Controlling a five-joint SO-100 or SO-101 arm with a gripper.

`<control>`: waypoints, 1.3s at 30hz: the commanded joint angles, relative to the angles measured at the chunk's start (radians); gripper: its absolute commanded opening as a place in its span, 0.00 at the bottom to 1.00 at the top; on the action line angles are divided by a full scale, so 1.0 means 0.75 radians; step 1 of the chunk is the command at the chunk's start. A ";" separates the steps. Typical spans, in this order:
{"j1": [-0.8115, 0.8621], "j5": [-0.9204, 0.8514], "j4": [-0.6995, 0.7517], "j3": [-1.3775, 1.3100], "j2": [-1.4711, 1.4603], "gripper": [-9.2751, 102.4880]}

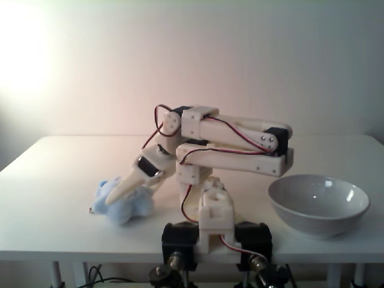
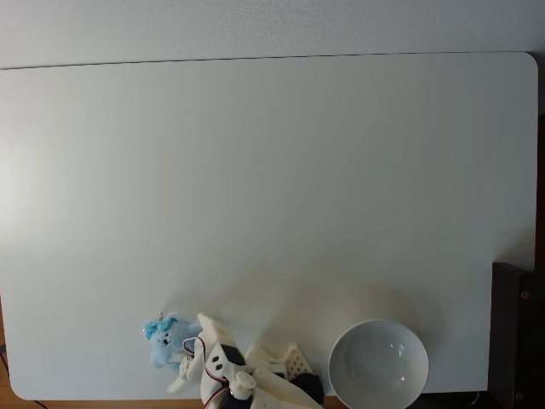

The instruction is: Grasp a skyblue doll and put it into the bowl.

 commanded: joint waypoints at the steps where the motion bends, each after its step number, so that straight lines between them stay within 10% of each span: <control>1: -0.006 -0.012 -0.004 -0.002 0.207 0.76; 30: 0.012 -0.010 -0.010 -0.002 0.207 0.74; 39: -0.004 -0.010 -0.008 -0.002 0.207 0.24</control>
